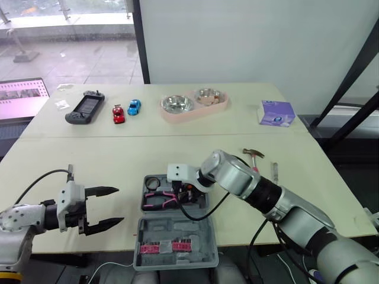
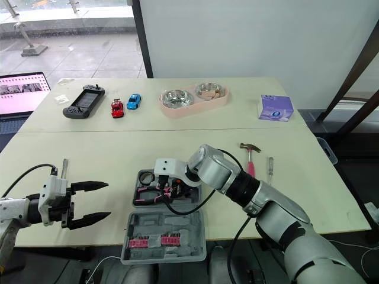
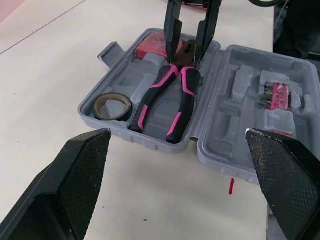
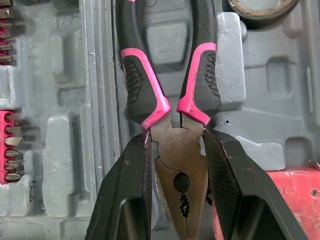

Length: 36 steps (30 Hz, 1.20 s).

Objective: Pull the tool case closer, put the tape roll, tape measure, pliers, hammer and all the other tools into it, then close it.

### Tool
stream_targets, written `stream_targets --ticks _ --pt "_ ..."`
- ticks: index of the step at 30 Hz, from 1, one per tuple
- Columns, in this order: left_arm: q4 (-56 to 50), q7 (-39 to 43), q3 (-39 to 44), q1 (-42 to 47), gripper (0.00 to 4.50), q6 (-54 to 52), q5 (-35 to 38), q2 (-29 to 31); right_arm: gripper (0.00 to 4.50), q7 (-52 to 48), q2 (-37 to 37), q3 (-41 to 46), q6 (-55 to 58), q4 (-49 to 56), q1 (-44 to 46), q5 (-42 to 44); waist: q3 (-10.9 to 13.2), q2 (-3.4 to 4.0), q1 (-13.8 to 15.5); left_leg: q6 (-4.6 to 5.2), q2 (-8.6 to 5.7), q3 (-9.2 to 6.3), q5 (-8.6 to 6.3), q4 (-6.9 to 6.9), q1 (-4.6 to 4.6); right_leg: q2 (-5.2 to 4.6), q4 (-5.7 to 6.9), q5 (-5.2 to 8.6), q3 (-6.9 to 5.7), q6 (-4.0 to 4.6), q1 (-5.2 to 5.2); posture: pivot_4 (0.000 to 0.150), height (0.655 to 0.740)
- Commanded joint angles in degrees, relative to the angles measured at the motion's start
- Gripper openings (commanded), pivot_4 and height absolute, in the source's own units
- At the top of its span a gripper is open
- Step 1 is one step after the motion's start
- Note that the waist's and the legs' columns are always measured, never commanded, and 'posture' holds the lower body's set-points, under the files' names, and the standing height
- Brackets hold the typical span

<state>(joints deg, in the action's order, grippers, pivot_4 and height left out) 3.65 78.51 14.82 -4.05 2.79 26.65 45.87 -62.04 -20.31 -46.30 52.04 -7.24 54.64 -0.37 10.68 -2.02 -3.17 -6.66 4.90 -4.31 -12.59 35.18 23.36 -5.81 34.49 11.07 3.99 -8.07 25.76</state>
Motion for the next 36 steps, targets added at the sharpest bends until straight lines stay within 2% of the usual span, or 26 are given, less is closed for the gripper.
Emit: stream_targets --ticks 1,7,8,10,11,12,20,23,24,25,28,29,36 --pt "-0.4 -0.2 0.3 0.5 4.5 0.5 0.4 0.1 1.01 0.2 0.8 2.2 -1.1 0.4 1.1 -0.1 0.0 0.0 -0.2 0.0 0.0 0.0 0.0 0.0 0.0 0.0 0.0 0.0 0.0 0.0 0.0 0.15 0.7387" --pt "0.3 -0.1 0.2 0.7 4.5 0.7 0.2 0.2 1.01 0.6 0.6 2.3 -2.7 0.8 0.5 -0.5 0.0 0.0 -0.8 0.0 0.0 0.0 0.0 0.0 0.0 0.0 0.0 0.0 0.0 0.0 0.0 0.15 0.7387" --pt "0.4 -0.1 0.2 0.8 4.5 0.8 0.2 0.2 2.09 0.5 0.6 2.5 -3.1 1.0 0.5 -0.4 0.0 0.0 -0.8 0.0 0.0 0.0 0.0 0.0 0.0 0.0 0.0 0.0 0.0 0.0 0.0 0.15 0.7387" --pt "0.7 -0.4 0.3 1.0 4.5 1.0 0.0 0.1 2.68 1.0 1.1 3.9 -3.4 1.4 0.4 0.4 0.0 0.0 -0.8 0.0 0.0 0.0 0.0 0.0 0.0 0.0 0.0 0.0 0.0 0.0 0.0 0.15 0.7387" --pt "0.8 -0.4 0.3 1.0 4.5 1.0 0.1 0.1 3.21 1.4 1.6 4.8 -3.4 1.6 0.4 0.9 0.0 0.0 -0.8 0.0 0.0 0.0 0.0 0.0 0.0 0.0 0.0 0.0 0.0 0.0 0.0 0.15 0.7387" --pt "0.9 -0.4 0.4 1.0 4.5 1.0 0.1 0.1 3.53 1.3 2.1 6.2 -3.1 2.2 0.3 2.0 0.0 0.0 -0.8 0.0 0.0 0.0 0.0 0.0 0.0 0.0 0.0 0.0 0.0 0.0 0.0 0.15 0.7387" --pt "0.8 -0.5 0.8 1.2 4.5 0.5 0.5 0.4 3.53 4.2 4.6 13.0 -1.0 5.6 -3.1 5.4 0.0 -0.01 -0.8 0.0 0.0 0.0 0.0 -0.01 0.0 0.0 0.0 0.0 0.0 -0.01 0.0 0.15 0.7387" --pt "1.1 -0.6 0.7 1.3 4.5 0.7 0.3 0.3 2.73 6.9 6.3 14.5 -5.1 6.5 -7.0 5.7 0.0 -0.01 -0.8 0.0 0.0 0.0 0.0 -0.01 0.01 0.0 -0.01 0.0 0.0 -0.01 -0.01 0.15 0.7387" --pt "1.2 -0.6 0.7 1.3 4.5 0.7 0.3 0.4 2.17 7.9 6.9 15.1 -6.3 6.8 -8.5 5.9 0.0 -0.01 -0.8 0.0 0.0 0.0 0.0 -0.01 0.01 0.0 -0.01 0.0 0.0 -0.01 -0.01 0.15 0.7387" --pt "1.3 -0.6 0.8 1.3 4.5 0.7 0.3 0.5 1.89 9.2 7.4 15.5 -7.5 6.5 -9.7 5.6 0.0 -0.02 -0.8 0.0 0.0 0.0 0.0 -0.01 0.01 0.0 -0.01 0.0 0.0 -0.01 -0.01 0.15 0.7387" --pt "1.7 -0.6 0.9 1.5 4.5 0.7 0.4 0.7 0.29 11.7 8.0 16.3 -16.6 5.0 -14.5 4.6 0.0 -0.01 -0.8 0.0 0.0 0.0 0.0 -0.02 0.01 0.0 -0.01 0.0 0.0 -0.01 -0.01 0.15 0.7387" --pt "1.8 -0.6 0.9 1.5 4.5 0.7 0.4 0.7 0.06 11.8 8.1 16.4 -18.8 4.8 -15.6 4.7 0.0 -0.01 -0.8 0.0 0.0 0.0 0.0 -0.01 0.01 0.0 -0.02 0.0 0.01 -0.01 -0.01 0.15 0.7387" --pt "2.0 -0.7 1.0 1.1 4.5 0.8 0.4 0.5 0.06 17.4 9.9 18.3 -26.0 -0.7 -20.1 3.1 0.0 -0.02 -0.8 0.0 0.0 0.0 0.0 -0.02 -0.01 0.0 -0.02 0.0 0.0 -0.01 -0.02 0.15 0.7387"
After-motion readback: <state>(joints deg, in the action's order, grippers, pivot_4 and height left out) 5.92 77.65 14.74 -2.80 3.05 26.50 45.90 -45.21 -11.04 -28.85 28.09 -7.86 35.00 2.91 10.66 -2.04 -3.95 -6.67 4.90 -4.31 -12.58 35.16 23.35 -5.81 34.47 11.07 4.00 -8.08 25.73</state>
